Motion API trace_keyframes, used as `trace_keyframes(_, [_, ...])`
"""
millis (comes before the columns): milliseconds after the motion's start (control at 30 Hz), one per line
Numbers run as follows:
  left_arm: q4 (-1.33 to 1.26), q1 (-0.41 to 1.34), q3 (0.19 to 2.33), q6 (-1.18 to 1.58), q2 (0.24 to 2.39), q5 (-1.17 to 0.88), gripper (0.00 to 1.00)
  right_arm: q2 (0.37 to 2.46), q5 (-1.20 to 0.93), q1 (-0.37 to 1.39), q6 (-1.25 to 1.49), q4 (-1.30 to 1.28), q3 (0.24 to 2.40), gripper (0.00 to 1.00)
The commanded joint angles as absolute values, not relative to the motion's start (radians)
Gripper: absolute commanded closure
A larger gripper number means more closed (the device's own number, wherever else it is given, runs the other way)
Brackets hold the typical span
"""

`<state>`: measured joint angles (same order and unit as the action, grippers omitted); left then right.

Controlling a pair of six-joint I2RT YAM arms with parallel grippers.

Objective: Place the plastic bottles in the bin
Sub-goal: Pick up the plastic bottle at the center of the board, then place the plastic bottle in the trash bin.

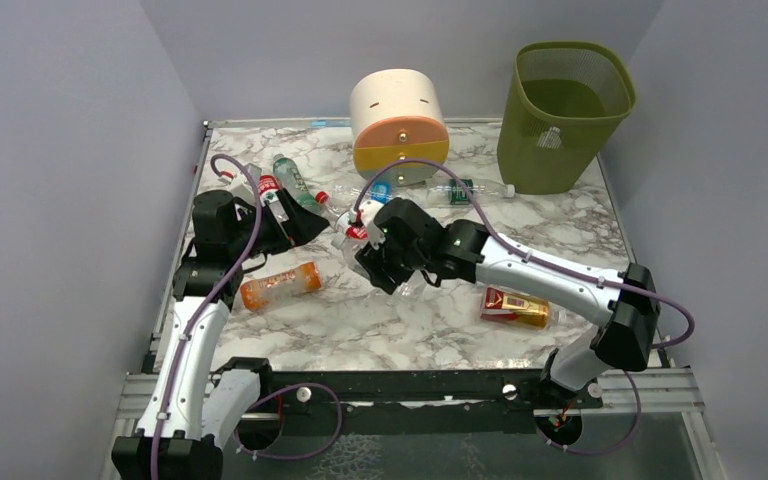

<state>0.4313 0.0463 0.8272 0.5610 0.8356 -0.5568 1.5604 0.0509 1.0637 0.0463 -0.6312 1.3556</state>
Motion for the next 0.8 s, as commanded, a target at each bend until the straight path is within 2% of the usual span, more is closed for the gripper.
trace_keyframes(0, [0.392, 0.048, 0.907, 0.546, 0.871, -0.578, 0.01, 1.55, 0.133, 1.011, 0.072, -0.691, 1.46, 0.52])
trace_keyframes(333, [0.317, 0.048, 0.97, 0.578, 0.923, -0.634, 0.01, 1.553, 0.076, 0.705, 0.083, -0.712, 1.685, 0.53])
trace_keyframes(633, [0.285, 0.049, 0.923, 0.592, 0.912, -0.66, 0.01, 1.694, -0.037, 0.395, 0.075, -0.749, 2.078, 0.53])
trace_keyframes(767, [0.279, 0.049, 0.906, 0.594, 0.905, -0.663, 0.01, 1.721, -0.045, 0.289, 0.11, -0.665, 2.118, 0.53])
